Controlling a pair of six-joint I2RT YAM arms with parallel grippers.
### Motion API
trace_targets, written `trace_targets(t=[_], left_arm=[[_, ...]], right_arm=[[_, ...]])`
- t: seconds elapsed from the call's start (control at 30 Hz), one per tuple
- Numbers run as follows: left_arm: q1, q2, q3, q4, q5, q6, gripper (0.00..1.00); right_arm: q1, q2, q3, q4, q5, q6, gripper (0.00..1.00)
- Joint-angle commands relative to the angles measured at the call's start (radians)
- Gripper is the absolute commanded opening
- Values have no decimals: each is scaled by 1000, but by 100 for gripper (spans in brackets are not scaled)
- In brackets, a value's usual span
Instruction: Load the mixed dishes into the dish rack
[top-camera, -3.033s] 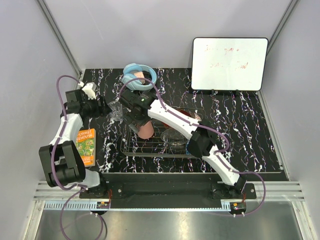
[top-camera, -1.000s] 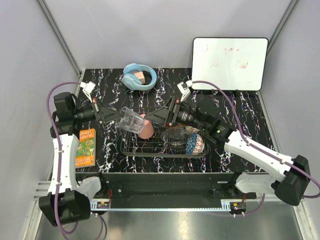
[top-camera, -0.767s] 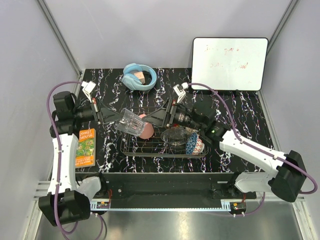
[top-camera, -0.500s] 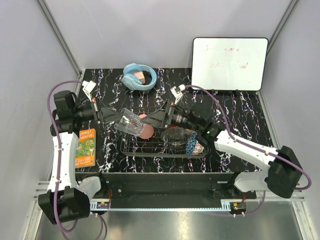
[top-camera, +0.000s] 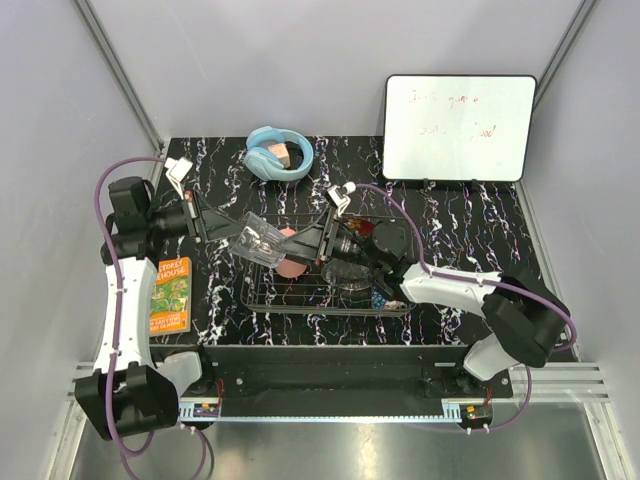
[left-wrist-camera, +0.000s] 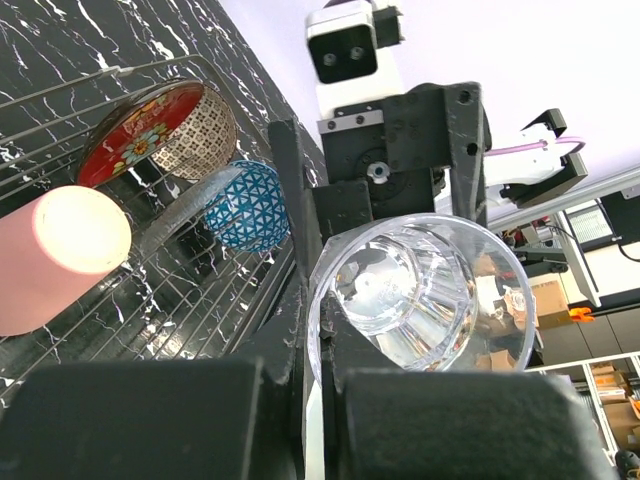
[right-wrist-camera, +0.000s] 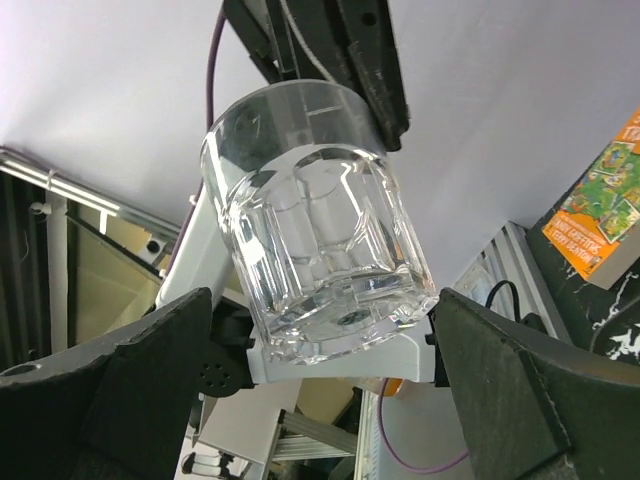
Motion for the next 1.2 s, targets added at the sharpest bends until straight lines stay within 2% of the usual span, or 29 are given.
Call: trace_targets(t=[0.0, 0.17, 0.33, 0.43, 0.47, 0.6, 0.63, 0.67, 0.7, 0.73, 0.83, 0.87, 0.93, 1.0, 1.03, 1.1, 1.13, 1.17], left_arm=[[-13, 2, 39, 31, 10, -3, 0], [-14, 7, 36, 46, -3, -6, 0], [-16, 4, 19, 57, -16, -8, 0], [-16, 2, 1, 65, -16, -5, 0], [-16, 2, -4, 65, -15, -5, 0], [-16, -16, -44, 68, -12, 0, 0], [-14, -18, -53, 69, -12, 3, 2], [-14, -19, -59, 69, -12, 4, 12], [-13, -22, -73, 62, -27, 10, 31], [-8, -25, -75, 48, -39, 42, 50], [18, -36, -62, -12, -75, 95, 75], [31, -36, -55, -30, -76, 101, 99], [68, -31, -27, -56, -73, 116, 99], [102, -22, 3, -65, -67, 115, 99], [120, -16, 14, -75, -75, 103, 99], [174, 2, 42, -101, -73, 139, 99], [188, 5, 48, -136, -82, 157, 99], [203, 10, 53, -156, -101, 180, 99]], right_arm=[[27, 19, 51, 116, -10, 2, 100], [35, 87, 77, 197, -23, 75, 99], [37, 108, 99, 212, -34, 90, 89], [35, 101, 110, 194, -42, 75, 73], [35, 87, 111, 185, -42, 65, 59], [21, 18, 94, 87, -40, 3, 25], [18, 0, 90, 30, -39, -34, 25], [11, -42, 84, 4, -34, -59, 25], [8, -68, 82, -31, -28, -92, 25], [8, -94, 83, -139, -20, -167, 24], [8, -194, 99, -343, 16, -311, 19], [9, -236, 103, -396, 29, -344, 18], [9, -279, 134, -561, 56, -436, 19], [8, -292, 187, -681, 69, -497, 25], [8, -294, 215, -850, 79, -569, 26], [8, -280, 289, -1006, 122, -634, 24], [11, -274, 307, -1151, 142, -683, 23], [12, -261, 323, -1206, 159, -704, 20]])
